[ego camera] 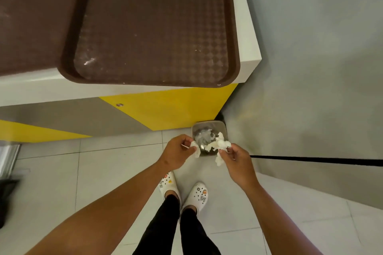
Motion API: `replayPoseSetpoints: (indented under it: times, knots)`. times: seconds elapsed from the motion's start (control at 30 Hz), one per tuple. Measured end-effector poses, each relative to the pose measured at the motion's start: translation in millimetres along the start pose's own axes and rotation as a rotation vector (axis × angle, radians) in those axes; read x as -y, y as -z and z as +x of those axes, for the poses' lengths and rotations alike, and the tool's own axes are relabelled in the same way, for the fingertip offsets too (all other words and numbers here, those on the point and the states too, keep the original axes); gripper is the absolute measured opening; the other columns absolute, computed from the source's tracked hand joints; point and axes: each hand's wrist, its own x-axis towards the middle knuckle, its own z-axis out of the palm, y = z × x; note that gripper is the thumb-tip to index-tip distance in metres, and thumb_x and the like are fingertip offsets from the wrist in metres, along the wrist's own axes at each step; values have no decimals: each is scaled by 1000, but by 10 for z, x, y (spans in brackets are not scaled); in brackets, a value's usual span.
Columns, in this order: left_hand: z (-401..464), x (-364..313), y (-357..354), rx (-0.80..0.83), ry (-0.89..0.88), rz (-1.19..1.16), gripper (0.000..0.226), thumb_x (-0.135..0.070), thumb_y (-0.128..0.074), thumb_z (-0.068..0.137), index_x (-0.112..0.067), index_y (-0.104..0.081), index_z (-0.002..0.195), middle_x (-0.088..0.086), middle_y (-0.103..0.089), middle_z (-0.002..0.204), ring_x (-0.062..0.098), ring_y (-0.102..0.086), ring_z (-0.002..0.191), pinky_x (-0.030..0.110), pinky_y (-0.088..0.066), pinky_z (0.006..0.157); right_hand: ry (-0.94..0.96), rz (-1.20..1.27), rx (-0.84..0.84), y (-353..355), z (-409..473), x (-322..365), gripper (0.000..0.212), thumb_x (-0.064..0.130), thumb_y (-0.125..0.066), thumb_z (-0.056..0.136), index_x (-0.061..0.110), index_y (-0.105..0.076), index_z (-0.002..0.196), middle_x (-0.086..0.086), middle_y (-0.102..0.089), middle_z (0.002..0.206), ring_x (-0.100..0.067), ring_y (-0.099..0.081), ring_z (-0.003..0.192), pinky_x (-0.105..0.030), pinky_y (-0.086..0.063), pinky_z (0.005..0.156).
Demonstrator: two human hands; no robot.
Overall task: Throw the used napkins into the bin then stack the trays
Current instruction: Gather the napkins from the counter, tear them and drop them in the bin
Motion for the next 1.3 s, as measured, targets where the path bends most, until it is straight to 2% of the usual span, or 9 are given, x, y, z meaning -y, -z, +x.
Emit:
replayPoseSetpoints:
  times: [0.2,0.33,0.5,0.57,0.7,0.9,1.0,1.13,1.3]
  knots:
    - [557,493,-252,1,30,128,12,-19,-77,83,-16,-66,85,3,-61,77,14,-55,66,30,-48,67,-53,-102,0,-275,534,-410,33,16,-68,93,30,-53,66,16,-62,60,2,-54,58,-13,-38,58]
    - [911,667,-382,21,54,223,14,-21,-76,84,-15,-66,92,-4,-61,79,11,-57,72,23,-45,69,-89,-198,37,-438,855,-631,11,21,-65,93,18,-62,83,-1,-68,85,-18,-62,79,-22,-42,63]
    - [1191,749,-544,57,102,255,21,-19,-74,86,-10,-68,103,1,-64,87,19,-63,86,22,-47,74,-77,-350,57,-556,1145,-783,18,25,-55,99,10,-64,105,-7,-68,103,-19,-61,87,-16,-41,61]
    - [1261,760,-592,73,132,227,28,-17,-73,87,-11,-66,113,1,-65,94,20,-63,94,18,-46,77,-76,-345,44,-583,1235,-809,21,23,-54,100,12,-62,117,-7,-68,115,-23,-64,99,-21,-48,71]
    - [1266,753,-617,180,150,303,57,-25,-69,91,-15,-48,143,4,-57,134,24,-59,118,33,-47,100,-106,-358,63,-573,1289,-776,43,23,-51,104,15,-47,146,-8,-56,145,-29,-55,130,-38,-48,106]
    - [1043,736,-408,240,93,374,46,-31,-67,91,-19,-55,133,0,-62,128,18,-66,102,25,-50,86,-68,-343,105,-487,1073,-657,34,17,-51,102,11,-58,134,-11,-62,135,-30,-60,122,-37,-49,98]
    - [797,608,-242,270,44,378,47,-31,-69,92,-22,-55,135,-5,-62,119,10,-63,89,17,-48,78,-60,-318,133,-392,844,-508,32,18,-54,101,14,-63,131,-6,-65,132,-21,-62,120,-26,-48,97]
    - [388,215,35,246,-73,406,45,-27,-70,92,-22,-56,135,-8,-60,114,2,-55,89,1,-40,71,16,-312,169,-199,450,-124,33,19,-58,100,14,-64,132,-4,-67,130,-17,-62,118,-19,-45,95]
    - [-248,-499,467,212,-200,415,37,-19,-69,93,-13,-61,129,-6,-60,113,-6,-55,88,0,-37,73,70,-301,261,118,-108,606,35,23,-64,97,18,-63,132,-2,-66,127,-10,-64,107,-15,-47,87]
